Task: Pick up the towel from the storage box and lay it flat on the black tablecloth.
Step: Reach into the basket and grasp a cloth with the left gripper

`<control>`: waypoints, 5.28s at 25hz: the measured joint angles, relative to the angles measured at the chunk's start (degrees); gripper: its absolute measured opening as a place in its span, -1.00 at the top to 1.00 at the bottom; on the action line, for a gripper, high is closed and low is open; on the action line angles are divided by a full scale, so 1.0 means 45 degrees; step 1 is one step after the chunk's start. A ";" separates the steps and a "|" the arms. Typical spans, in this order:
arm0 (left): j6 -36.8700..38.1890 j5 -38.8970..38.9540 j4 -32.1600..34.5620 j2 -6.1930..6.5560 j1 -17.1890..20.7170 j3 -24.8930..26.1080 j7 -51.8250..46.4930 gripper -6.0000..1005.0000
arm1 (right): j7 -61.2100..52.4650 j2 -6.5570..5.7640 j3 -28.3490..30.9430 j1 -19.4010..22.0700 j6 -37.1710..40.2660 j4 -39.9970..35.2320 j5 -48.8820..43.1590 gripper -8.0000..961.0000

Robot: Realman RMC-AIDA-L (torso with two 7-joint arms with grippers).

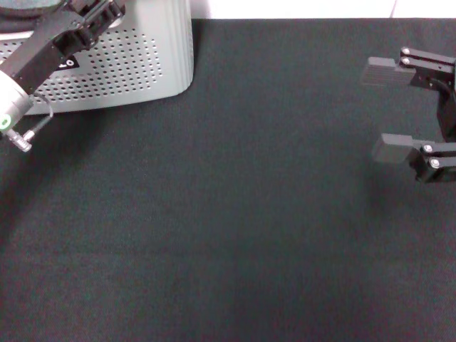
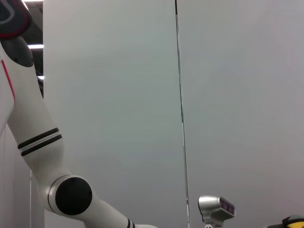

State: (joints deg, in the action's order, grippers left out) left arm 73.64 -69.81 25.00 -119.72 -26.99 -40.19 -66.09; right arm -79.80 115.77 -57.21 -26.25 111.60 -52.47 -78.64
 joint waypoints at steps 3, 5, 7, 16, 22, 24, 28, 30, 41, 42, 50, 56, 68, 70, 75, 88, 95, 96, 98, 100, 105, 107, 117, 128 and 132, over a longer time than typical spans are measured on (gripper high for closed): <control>0.0029 0.0011 0.0100 -0.0002 -0.0007 -0.0030 0.0488 -0.47 | -0.0001 -0.0004 0.0000 0.0004 -0.0010 0.0000 0.0006 -0.62; 0.0114 0.0022 0.0320 -0.0027 -0.0007 -0.0054 0.0906 -0.47 | -0.0001 -0.0004 0.0000 0.0007 -0.0035 0.0000 0.0009 -0.62; 0.0256 0.0030 0.0411 -0.0043 0.0007 -0.0039 0.1245 -0.46 | 0.0000 -0.0004 0.0000 0.0009 -0.0040 0.0001 0.0013 -0.62; 0.1903 0.0982 0.0471 -0.0068 0.0747 -0.0060 0.5810 -0.46 | -0.0030 -0.0012 -0.0001 0.0034 -0.0069 -0.0001 0.0018 -0.62; 0.2599 0.1219 0.0362 -0.0176 0.1003 -0.0074 0.9034 -0.46 | -0.0016 -0.0025 0.0000 0.0033 -0.0078 -0.0001 0.0018 -0.62; 0.2629 0.1511 0.0218 -0.0188 0.1001 -0.0082 0.9259 -0.46 | -0.0013 -0.0025 0.0000 0.0024 -0.0089 -0.0001 0.0018 -0.62; 0.2724 0.1720 0.0091 -0.0187 0.0982 -0.0090 1.0349 -0.46 | -0.0007 -0.0039 -0.0001 0.0019 -0.0094 0.0000 0.0114 -0.62; 0.2786 0.1720 0.0082 -0.0191 0.0986 -0.0092 1.0796 -0.46 | -0.0002 -0.0046 -0.0001 0.0015 -0.0104 -0.0001 0.0142 -0.62; 0.3097 0.2156 -0.0436 -0.0193 0.0572 -0.0093 1.7010 -0.46 | 0.0122 -0.0043 -0.0001 0.0013 -0.0198 0.0072 0.0154 -0.61; 0.3052 0.2208 -0.0458 -0.0187 0.0486 -0.0092 1.7519 -0.46 | 0.0150 -0.0043 -0.0001 0.0013 -0.0198 0.0102 0.0155 -0.61; 0.1414 0.2712 -0.0596 -0.0190 0.0316 -0.1144 2.0760 -0.46 | 0.0169 -0.0043 -0.0001 0.0014 -0.0208 0.0136 0.0156 -0.61; 0.0641 0.3741 -0.1581 -0.0171 -0.0166 -0.1661 2.3585 -0.46 | 0.0194 -0.0043 0.0037 0.0014 -0.0212 0.0137 0.0172 -0.61; 0.0779 0.4016 -0.1669 -0.0181 0.0392 -0.1630 2.4661 -0.46 | 0.0196 -0.0042 0.0307 0.0126 -0.0171 0.0156 0.0174 -0.61; 0.1126 0.4026 -0.1778 -0.0191 0.0593 -0.1627 2.4669 -0.46 | 0.0196 -0.0043 0.0310 0.0122 -0.0167 0.0157 0.0173 -0.61; 0.1499 0.3979 -0.2549 -0.0212 0.0702 -0.1709 2.4687 -0.46 | 0.0195 -0.0043 0.0312 0.0096 -0.0179 0.0156 0.0173 -0.61; 0.0922 0.4073 -0.3967 -0.0217 -0.0148 -0.1613 2.3473 -0.42 | 0.0194 -0.0043 0.0312 0.0140 -0.0157 0.0158 0.0172 -0.61; 0.0898 0.4333 -0.3990 -0.0199 -0.0328 -0.1625 2.2834 -0.34 | 0.0194 -0.0025 0.0312 0.0181 -0.0151 0.0157 0.0172 -0.60; 0.0898 0.4357 -0.3999 -0.0198 -0.0356 -0.1620 2.2749 -0.33 | 0.0195 -0.0024 0.0312 0.0183 -0.0145 0.0157 0.0172 -0.60; 0.0840 0.4400 -0.4042 -0.0194 -0.0430 -0.1616 2.2607 -0.30 | 0.0195 -0.0024 0.0312 0.0186 -0.0135 0.0157 0.0172 -0.60; 0.0731 0.4406 -0.4084 -0.0194 -0.0486 -0.1615 2.2560 -0.26 | 0.0195 -0.0023 0.0312 0.0187 -0.0130 0.0157 0.0172 -0.60; 0.0610 0.4406 -0.4112 -0.0210 -0.0570 -0.1615 2.2440 -0.21 | 0.0195 -0.0007 0.0312 0.0199 -0.0111 0.0157 0.0173 -0.60; 0.0607 0.4406 -0.4113 -0.0210 -0.0592 -0.1615 2.2351 -0.19 | 0.0194 -0.0001 0.0312 0.0205 -0.0111 0.0157 0.0173 -0.60; 0.0588 0.4403 -0.4112 -0.0196 -0.0653 -0.1628 2.2110 -0.05 | 0.0195 -0.0023 0.0312 0.0310 0.0119 0.0367 0.0479 -0.60; 0.0587 0.4400 -0.4112 -0.0213 -0.0669 -0.1615 2.1646 0.34 | 0.0151 -0.0004 0.0312 0.0327 0.0346 0.0383 0.0526 -0.60; 0.0597 0.4389 -0.4112 -0.0210 -0.0665 -0.1656 2.1642 0.44 | 0.0140 -0.0004 0.0312 0.0327 0.0364 0.0428 0.0525 -0.60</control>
State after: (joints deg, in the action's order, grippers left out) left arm 76.33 -50.06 6.50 -120.67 -29.99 -47.64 31.30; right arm -79.17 115.75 -55.81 -24.78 113.24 -50.54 -76.28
